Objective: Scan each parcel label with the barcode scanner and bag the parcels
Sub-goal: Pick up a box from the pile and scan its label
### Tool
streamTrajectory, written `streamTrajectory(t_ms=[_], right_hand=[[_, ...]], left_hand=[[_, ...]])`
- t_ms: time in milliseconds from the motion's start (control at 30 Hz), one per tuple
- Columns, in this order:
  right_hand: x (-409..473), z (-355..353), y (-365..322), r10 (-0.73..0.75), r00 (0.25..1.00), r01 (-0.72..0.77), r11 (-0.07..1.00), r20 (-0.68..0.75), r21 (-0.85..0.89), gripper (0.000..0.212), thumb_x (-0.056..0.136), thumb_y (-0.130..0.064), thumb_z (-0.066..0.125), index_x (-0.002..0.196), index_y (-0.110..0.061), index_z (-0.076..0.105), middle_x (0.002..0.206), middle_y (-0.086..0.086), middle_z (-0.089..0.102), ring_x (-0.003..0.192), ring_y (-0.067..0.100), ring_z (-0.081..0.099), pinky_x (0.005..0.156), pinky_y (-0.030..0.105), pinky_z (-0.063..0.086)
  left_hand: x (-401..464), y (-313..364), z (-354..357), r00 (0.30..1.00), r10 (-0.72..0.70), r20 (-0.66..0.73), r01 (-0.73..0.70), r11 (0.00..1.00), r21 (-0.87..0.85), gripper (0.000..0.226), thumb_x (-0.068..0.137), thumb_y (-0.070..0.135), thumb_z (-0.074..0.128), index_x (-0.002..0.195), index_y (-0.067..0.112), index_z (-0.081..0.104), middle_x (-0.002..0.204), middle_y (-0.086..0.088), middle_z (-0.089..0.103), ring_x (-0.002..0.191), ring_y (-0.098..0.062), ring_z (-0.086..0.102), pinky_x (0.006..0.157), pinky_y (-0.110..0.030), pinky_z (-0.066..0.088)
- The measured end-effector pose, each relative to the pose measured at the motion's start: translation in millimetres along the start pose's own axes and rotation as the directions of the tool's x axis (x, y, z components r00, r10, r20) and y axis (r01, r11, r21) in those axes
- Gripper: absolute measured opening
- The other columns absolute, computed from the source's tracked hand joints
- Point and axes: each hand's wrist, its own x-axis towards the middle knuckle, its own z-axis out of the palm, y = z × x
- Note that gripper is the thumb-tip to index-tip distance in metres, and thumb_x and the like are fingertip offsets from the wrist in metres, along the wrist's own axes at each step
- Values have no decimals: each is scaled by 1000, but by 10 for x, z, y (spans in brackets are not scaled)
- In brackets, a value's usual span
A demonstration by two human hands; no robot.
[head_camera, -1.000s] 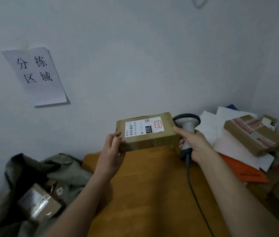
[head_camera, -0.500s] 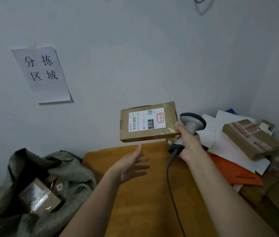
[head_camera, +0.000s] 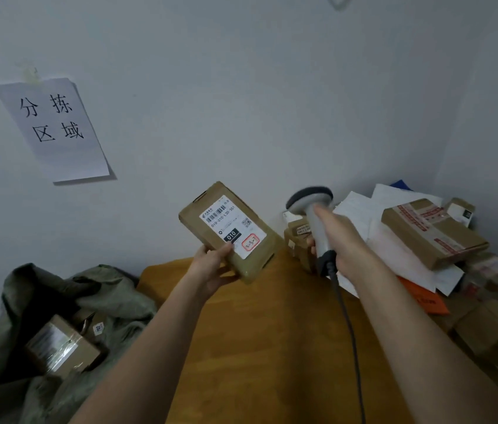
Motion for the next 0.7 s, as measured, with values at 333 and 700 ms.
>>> streamTrajectory(t_ms=[333, 700], right_hand=[[-503, -31, -588, -192, 928, 272, 935, 320, -229, 38, 102, -38, 47, 111, -5, 63, 108, 16, 65, 66, 18, 59, 61, 33, 50], [-695, -104, -713, -276, 904, 366, 894, 326, -259, 37, 103, -34, 45, 122, -5, 57, 105, 11, 60, 60, 14, 54, 56, 28, 46]], left_hand=[[9, -76, -40, 988, -23, -152, 39, 994, 101, 24, 96, 16, 59, 117, 8, 51, 102, -9, 64, 106, -34, 55, 82, -57, 48], [81, -133, 2, 981, -57, -187, 77, 991, 105, 36, 95, 18, 60, 126, 4, 49, 113, -14, 63, 117, -40, 54, 92, -63, 45]])
